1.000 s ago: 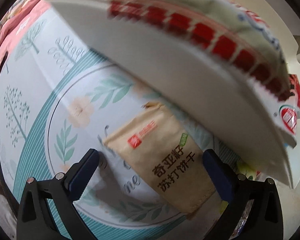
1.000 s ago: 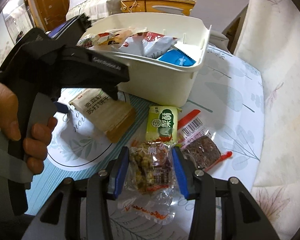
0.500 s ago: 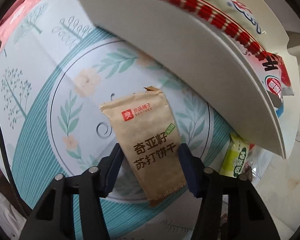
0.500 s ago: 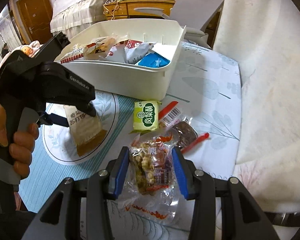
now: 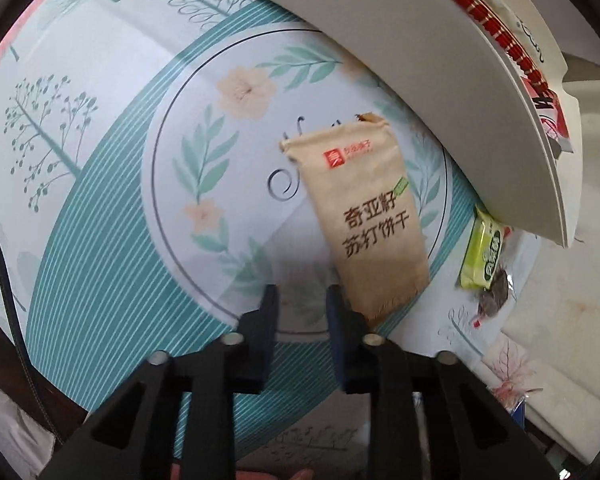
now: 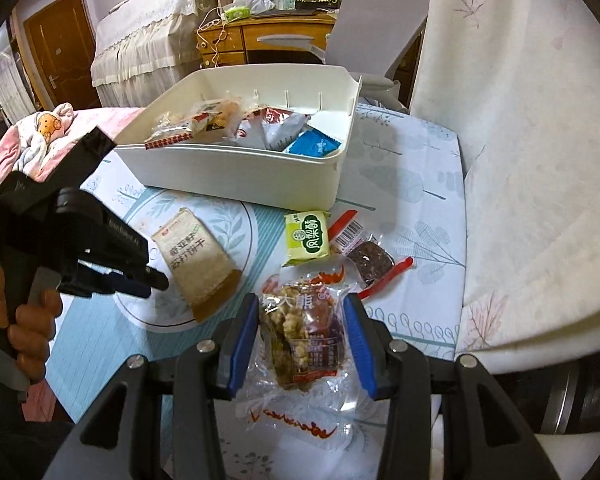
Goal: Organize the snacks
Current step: 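Lift biscuit bag over the box with left tool while right tool carries nut bag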
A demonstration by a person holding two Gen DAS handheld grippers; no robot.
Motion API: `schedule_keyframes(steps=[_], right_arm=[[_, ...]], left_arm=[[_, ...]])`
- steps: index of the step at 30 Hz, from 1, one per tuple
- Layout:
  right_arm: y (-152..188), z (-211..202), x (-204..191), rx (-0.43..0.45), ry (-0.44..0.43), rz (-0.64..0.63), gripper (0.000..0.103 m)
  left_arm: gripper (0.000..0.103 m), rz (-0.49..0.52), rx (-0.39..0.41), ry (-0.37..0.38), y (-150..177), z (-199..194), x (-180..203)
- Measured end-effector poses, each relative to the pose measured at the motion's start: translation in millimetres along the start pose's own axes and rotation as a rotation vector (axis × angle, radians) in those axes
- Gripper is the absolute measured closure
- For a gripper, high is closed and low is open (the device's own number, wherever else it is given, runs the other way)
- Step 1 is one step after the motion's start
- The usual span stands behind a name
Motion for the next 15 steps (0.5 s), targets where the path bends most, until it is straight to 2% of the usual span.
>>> schedule_keyframes(steps=[2, 3, 6, 8, 12, 14, 15], right_arm=[[1.6, -4.2, -2.3, 0.003, -0.001, -0.001, 0.059], [2.3, -6.6, -3.8, 0.008, -0.002, -0.004, 0.059], [5.2, -11.1, -5.7, 0.008, 0.000, -0.005, 0.059], [6.4, -11.1, -4.9, -0.002, -0.002, 0.004, 0.059], [8.6, -8.4, -2.1, -0.027, -0.004, 0.011, 0.059], [10.2, -5.6, 0.4, -0.038, 0.003, 0.006, 0.059], [11.1, -3.8, 2.0, -0.044, 0.008, 0.001, 0.059]], left_arm=[[0.052, 0.009, 0.007, 0.008, 0.6, -4.2, -4.5], [0.047, 0.009, 0.012, 0.010, -0.7, -5.7, -6.0], [0.042, 0.003, 0.030, 0.022, -3.6, -10.7, -14.8], [0.032, -0.001, 0.034, 0.021, -9.7, -13.6, -12.3], [0.028, -0.023, 0.066, -0.025, -26.6, -15.4, -4.6], [0.021, -0.034, 0.084, -0.044, -31.1, -15.9, -5.8], [0.021, -0.037, 0.087, -0.050, -32.8, -15.3, -5.6]])
Point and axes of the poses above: each gripper's, at about its wrist camera, not at the fingertips, and z roughly the way its jaws point, x to its right, y to its underside, the point moved 8 cm from there along z, roughly the way its jaws point, and after that the axes turned 13 degrees about z, right-handed, at the moved point
